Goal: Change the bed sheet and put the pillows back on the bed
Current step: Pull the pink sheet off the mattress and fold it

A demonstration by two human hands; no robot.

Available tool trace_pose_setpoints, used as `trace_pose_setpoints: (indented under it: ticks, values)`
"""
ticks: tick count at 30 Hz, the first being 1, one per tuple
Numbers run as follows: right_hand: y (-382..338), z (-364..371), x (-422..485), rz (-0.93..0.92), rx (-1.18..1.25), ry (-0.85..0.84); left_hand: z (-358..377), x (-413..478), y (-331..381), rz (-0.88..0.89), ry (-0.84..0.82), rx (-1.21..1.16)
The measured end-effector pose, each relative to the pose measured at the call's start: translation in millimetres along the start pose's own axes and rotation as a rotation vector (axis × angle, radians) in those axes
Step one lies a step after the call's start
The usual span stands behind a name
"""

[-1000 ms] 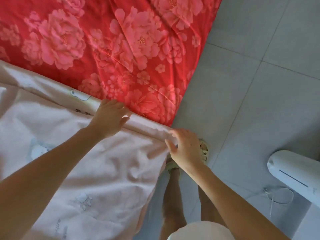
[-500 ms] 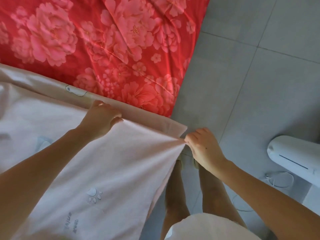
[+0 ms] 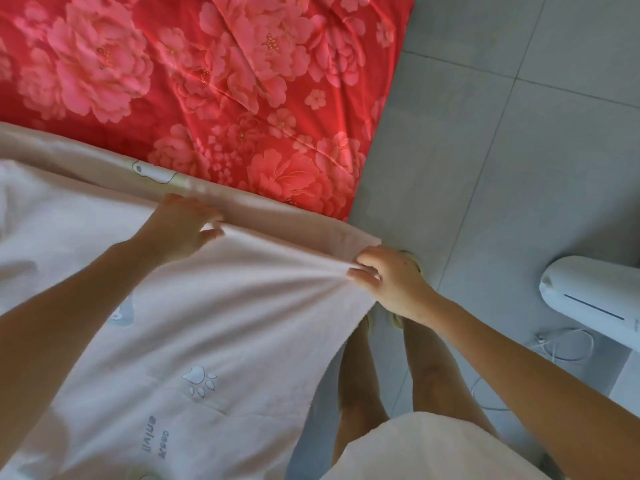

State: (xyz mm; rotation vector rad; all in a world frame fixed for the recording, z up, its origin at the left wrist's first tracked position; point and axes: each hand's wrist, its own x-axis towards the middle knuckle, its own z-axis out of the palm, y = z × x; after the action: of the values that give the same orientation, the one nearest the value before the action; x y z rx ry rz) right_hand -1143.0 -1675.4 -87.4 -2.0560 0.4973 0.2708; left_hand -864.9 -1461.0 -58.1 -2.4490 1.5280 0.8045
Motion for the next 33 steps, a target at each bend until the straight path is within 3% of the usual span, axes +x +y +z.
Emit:
trace_pose_setpoints:
  ticks: [3, 6, 9, 12, 14, 17, 19, 21, 27, 33]
  values:
    - [-20.1, -4.8, -24.4, 0.021, 0.127, -0.001, 1.4, -19.1, -34.7, -0.150, -0.049, 0.137]
    - [-40.3, -22.2, -32.3, 0.038, 0.136, 0.139, -24.7, -26.5, -53.0, -0.285, 0.089, 0.166]
    - [-32.6, -57.9, -39.7, 0.107, 0.182, 0.232, -62.3, -10.7, -50.2, -0.200, 0.215, 0.190]
    - [-5.3, -63.9, -30.6, 0.211, 0.072, 0.207, -68.5, 11.8, -34.6, -0.124, 0.186, 0.194]
    - [18.1, -46.9, -9.4, 0.260, -0.049, 0.150, -53.2, 26.1, -23.5, -0.191, 0.132, 0.189]
    - [41.7, -25.1, 26.1, 0.386, -0.410, -0.145, -31.0, 35.8, -15.9, -0.267, 0.050, 0.214]
    - [37.2, -24.6, 42.2, 0.408, -0.620, -0.241, -23.3, 33.6, -17.1, -0.308, 0.039, 0.201]
    - [16.8, -27.8, 55.7, 0.339, -0.752, -0.232, -20.4, 24.8, -19.9, -0.356, 0.065, 0.157]
    - [-80.1, -32.8, 99.8, -0.021, -0.563, -0.007, -26.7, -16.7, -23.9, -0.666, 0.187, 0.012]
    - [-186.2, -4.0, 161.5, -0.266, -0.496, -0.068, -18.2, -78.8, -60.3, -1.013, 0.214, -0.343]
